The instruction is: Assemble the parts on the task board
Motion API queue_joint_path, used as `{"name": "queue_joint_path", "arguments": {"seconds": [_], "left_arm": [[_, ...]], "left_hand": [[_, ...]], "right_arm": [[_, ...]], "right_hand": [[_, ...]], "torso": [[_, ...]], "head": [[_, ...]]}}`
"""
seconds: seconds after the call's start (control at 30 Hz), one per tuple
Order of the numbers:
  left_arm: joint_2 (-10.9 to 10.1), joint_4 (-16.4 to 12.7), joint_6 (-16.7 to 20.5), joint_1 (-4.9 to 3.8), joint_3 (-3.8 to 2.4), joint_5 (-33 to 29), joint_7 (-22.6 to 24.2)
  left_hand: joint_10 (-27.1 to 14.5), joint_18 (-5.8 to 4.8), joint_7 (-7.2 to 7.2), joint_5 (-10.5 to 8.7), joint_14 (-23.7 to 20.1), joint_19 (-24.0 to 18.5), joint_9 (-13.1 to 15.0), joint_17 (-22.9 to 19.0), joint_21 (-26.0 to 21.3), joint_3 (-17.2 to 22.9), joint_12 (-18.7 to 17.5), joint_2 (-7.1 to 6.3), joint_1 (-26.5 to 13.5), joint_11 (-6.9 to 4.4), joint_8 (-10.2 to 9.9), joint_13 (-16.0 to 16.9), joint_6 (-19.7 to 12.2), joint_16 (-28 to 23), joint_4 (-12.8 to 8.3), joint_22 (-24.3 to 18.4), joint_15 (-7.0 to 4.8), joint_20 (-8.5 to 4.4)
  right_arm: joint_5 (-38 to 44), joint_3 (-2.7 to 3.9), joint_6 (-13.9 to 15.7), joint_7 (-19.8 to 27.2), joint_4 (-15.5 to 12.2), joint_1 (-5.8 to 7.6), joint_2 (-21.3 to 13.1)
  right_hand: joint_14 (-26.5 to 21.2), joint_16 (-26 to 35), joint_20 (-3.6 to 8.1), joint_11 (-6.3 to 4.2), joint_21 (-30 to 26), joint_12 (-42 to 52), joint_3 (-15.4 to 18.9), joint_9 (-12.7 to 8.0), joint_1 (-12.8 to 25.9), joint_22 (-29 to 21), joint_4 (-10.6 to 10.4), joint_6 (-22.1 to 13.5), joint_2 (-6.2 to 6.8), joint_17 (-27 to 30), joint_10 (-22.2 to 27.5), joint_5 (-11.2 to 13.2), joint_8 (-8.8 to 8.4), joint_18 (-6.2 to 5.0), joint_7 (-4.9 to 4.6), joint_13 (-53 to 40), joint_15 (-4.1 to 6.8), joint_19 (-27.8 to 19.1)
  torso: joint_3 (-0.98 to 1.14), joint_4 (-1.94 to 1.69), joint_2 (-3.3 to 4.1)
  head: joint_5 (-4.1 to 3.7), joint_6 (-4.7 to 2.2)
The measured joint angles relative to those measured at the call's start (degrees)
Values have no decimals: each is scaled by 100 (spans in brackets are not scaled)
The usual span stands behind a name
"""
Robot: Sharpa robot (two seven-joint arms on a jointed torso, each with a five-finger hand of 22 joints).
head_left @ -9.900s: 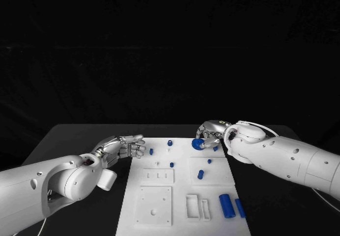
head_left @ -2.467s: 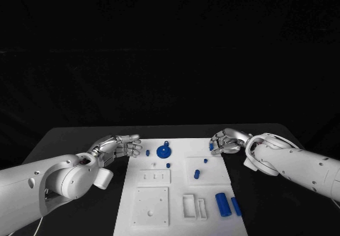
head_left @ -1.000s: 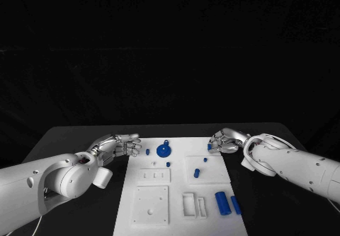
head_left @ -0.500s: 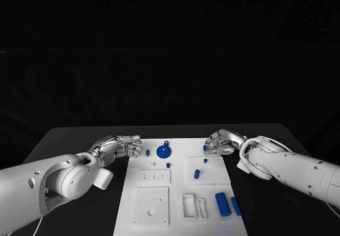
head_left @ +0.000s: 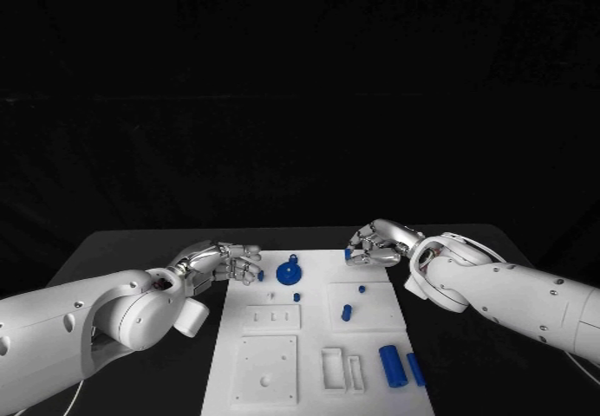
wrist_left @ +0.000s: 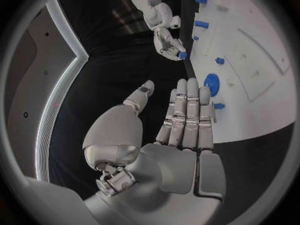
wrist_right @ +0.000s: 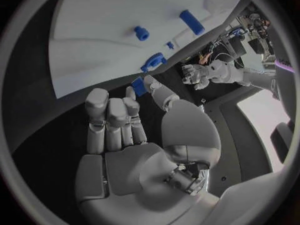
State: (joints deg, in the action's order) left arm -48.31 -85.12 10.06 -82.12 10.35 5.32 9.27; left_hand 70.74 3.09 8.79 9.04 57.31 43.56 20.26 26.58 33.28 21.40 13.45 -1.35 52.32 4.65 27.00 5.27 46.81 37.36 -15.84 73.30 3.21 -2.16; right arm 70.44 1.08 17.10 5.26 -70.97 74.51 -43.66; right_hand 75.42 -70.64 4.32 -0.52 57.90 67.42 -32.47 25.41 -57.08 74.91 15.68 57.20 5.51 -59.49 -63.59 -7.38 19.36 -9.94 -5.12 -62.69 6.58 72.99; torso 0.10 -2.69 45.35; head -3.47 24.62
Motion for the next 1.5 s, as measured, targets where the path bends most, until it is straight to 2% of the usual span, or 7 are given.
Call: {"name": "queue_joint_path", "arguments": {"seconds": [0.2,0.37,0.63,0.7,0.83,1.03,1.5], "left_arm": [[148,32,35,-146,-7,312,-420],[292,62,48,-223,-6,621,-861],[562,239,-97,-245,-6,1213,-1496],[622,270,-144,-249,-5,1345,-1622],[698,308,-220,-258,-4,1525,-1787],[762,313,-318,-265,-4,1681,-1919],[852,299,-514,-266,-6,1865,-2061]], "left_hand": [[248,-2,2,-49,201,222,-26,111,160,-12,128,-43,-43,-140,-87,127,39,222,12,42,-150,-141],[400,-4,1,-159,325,349,-50,174,262,-48,230,-124,-124,-190,-155,230,40,369,52,63,-243,-227],[625,-14,-68,-577,541,547,-99,308,451,-90,472,-358,-367,-293,-209,455,109,677,298,110,-378,-363],[687,33,-132,-577,613,626,-106,385,540,-93,612,-399,-477,-355,-209,564,173,843,449,140,-450,-418],[695,54,-175,-577,610,644,-114,450,595,-75,780,-377,-681,-363,-209,701,277,1009,727,156,-471,-437],[654,77,-193,-577,600,645,-114,463,643,-58,907,-408,-746,-404,-209,830,378,1100,967,164,-520,-436],[567,85,-209,-554,580,644,-121,462,683,-42,985,-395,-733,-400,-209,928,434,1127,1023,162,-540,-436]], "right_arm": [[203,-1,6,-277,-301,82,78],[476,0,-17,-599,-603,106,158],[751,-2,-38,-922,-936,105,272],[791,-2,-49,-971,-1001,105,324],[867,-7,-91,-1022,-1120,106,410],[997,-49,-197,-1035,-1194,106,485],[1167,-83,-292,-1038,-1292,105,593]], "right_hand": [[-19,-1,1,-18,0,-1,0,8,19,0,0,3,19,0,-19,6,-3,-8,-2,0,19,1],[-19,-2,29,-20,0,-4,-80,22,23,0,-80,5,24,-5,-21,72,-7,-10,-3,0,19,31],[-18,-2,28,-20,0,-4,-241,50,-14,0,-208,28,109,-5,-21,206,-8,-11,11,0,19,33],[-18,-2,21,-19,0,-4,-242,50,-14,0,-208,28,109,-5,-22,206,-9,-11,11,0,18,41],[-18,-2,20,-19,0,-4,-256,49,-13,0,-222,28,109,-5,-22,206,-12,-11,11,0,18,41],[-18,25,20,-19,0,-5,-302,61,-37,0,-269,28,132,-4,-22,160,-13,-12,11,-1,17,41],[-16,25,18,-10,0,-5,-317,69,-15,0,-284,28,154,-3,-31,138,-13,-12,10,-1,14,40]], "torso": [[-19,-1,-74],[-26,0,-143],[-37,-2,-214],[-37,-3,-227],[-36,-5,-246],[-35,-4,-249],[-34,-12,-242]], "head": [[33,-12],[85,-5],[143,25],[155,46],[187,73],[219,102],[242,131]]}}
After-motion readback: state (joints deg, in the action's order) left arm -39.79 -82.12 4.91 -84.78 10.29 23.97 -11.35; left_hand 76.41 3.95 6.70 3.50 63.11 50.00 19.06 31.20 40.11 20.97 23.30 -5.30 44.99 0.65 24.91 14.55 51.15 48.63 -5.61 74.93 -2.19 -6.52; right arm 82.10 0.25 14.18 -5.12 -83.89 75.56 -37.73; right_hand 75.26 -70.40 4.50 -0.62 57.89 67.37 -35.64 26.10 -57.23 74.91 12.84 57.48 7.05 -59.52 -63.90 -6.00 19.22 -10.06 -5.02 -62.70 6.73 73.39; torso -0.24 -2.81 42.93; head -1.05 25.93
